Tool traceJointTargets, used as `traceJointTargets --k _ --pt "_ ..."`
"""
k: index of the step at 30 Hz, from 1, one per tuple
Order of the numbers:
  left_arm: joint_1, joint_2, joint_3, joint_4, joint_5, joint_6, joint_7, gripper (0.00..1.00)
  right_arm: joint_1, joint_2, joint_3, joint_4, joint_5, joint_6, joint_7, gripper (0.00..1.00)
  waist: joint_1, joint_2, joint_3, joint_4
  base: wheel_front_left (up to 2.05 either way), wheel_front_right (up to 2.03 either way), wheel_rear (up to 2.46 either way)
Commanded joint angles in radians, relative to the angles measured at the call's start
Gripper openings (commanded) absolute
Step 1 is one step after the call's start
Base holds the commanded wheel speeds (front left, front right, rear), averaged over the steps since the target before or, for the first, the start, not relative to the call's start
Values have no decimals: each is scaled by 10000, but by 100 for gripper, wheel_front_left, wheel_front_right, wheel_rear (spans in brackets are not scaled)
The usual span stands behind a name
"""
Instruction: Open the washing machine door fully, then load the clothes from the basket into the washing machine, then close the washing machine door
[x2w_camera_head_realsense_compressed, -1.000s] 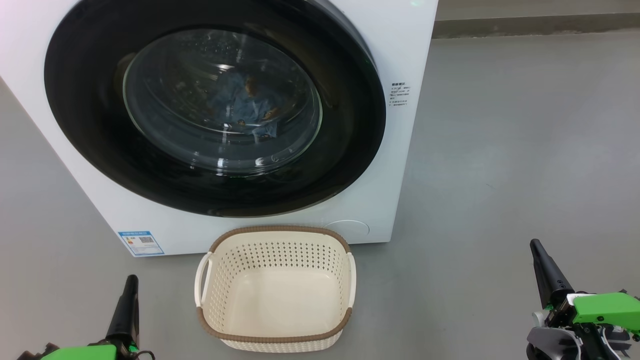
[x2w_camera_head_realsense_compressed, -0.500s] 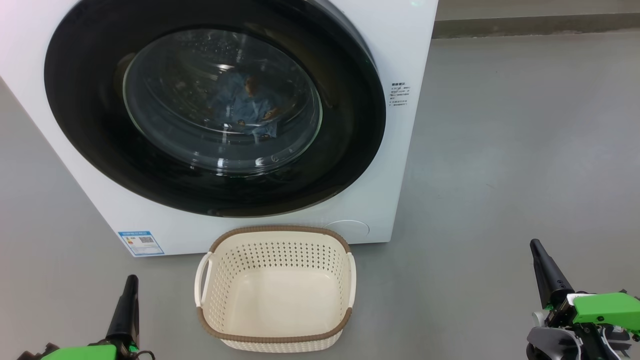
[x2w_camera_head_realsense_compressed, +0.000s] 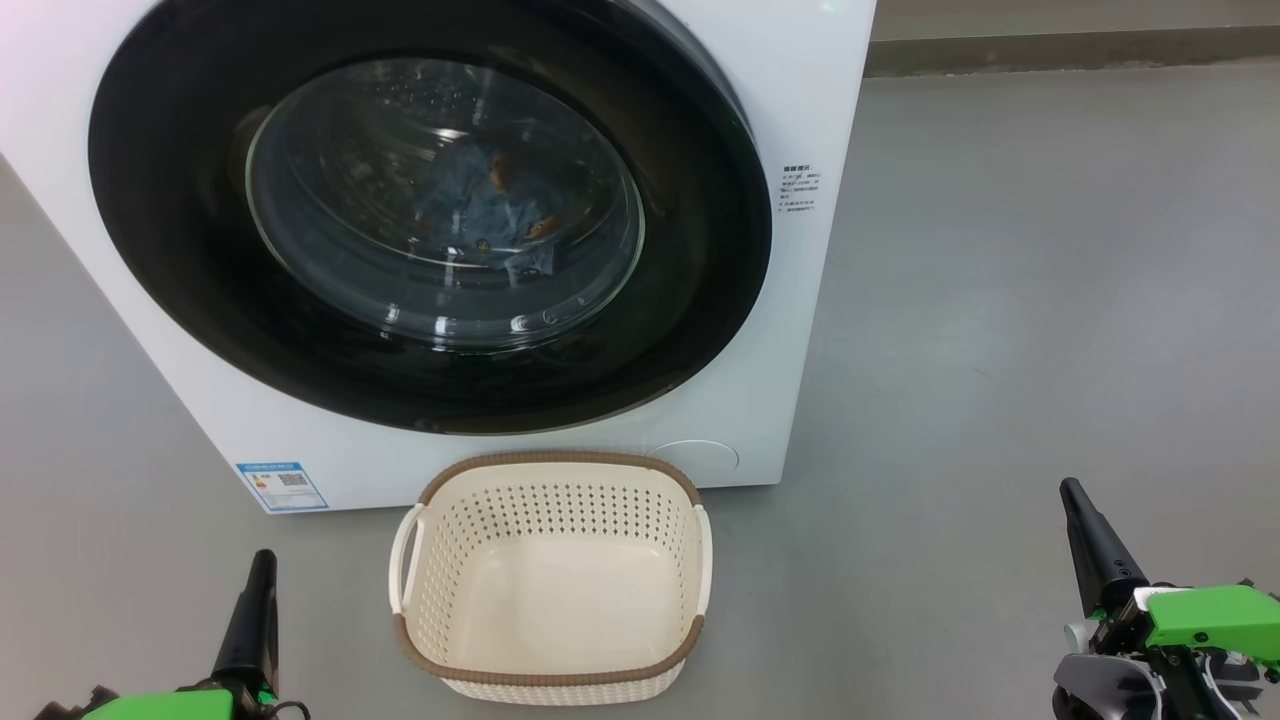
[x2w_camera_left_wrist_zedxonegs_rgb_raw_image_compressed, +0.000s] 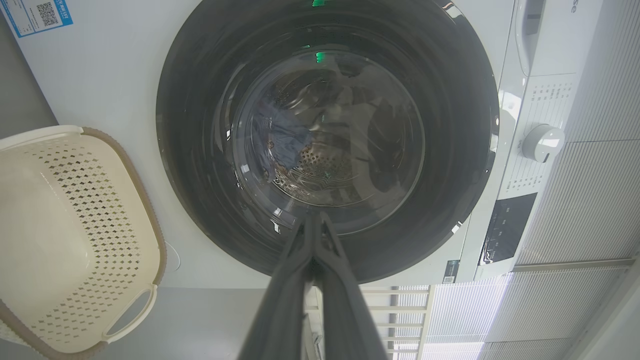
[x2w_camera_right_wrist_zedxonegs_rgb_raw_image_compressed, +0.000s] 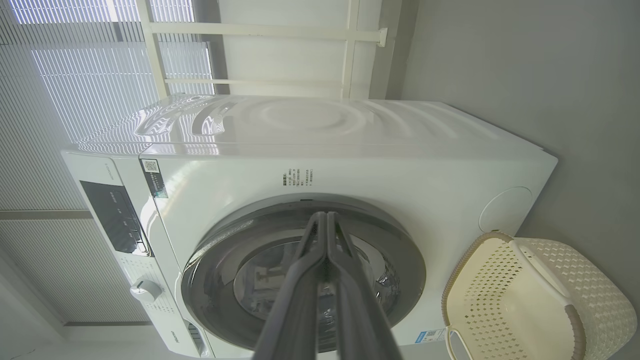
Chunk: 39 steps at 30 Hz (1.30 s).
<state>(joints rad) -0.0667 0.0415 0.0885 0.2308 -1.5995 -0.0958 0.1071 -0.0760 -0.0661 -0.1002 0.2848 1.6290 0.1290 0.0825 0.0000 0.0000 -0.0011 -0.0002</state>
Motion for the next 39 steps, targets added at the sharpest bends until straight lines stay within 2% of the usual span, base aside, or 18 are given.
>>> traceJointTargets --k 1,39 --pt "-433 87 272 -183 -79 -9 63 0 -433 -114 212 -311 98 17 28 0 0 0 0 0 0 0 0" --pt "-433 87 272 -183 -79 -9 63 0 -430 -148 258 -315 137 17 -8 0 0 0 0 0 0 0 0"
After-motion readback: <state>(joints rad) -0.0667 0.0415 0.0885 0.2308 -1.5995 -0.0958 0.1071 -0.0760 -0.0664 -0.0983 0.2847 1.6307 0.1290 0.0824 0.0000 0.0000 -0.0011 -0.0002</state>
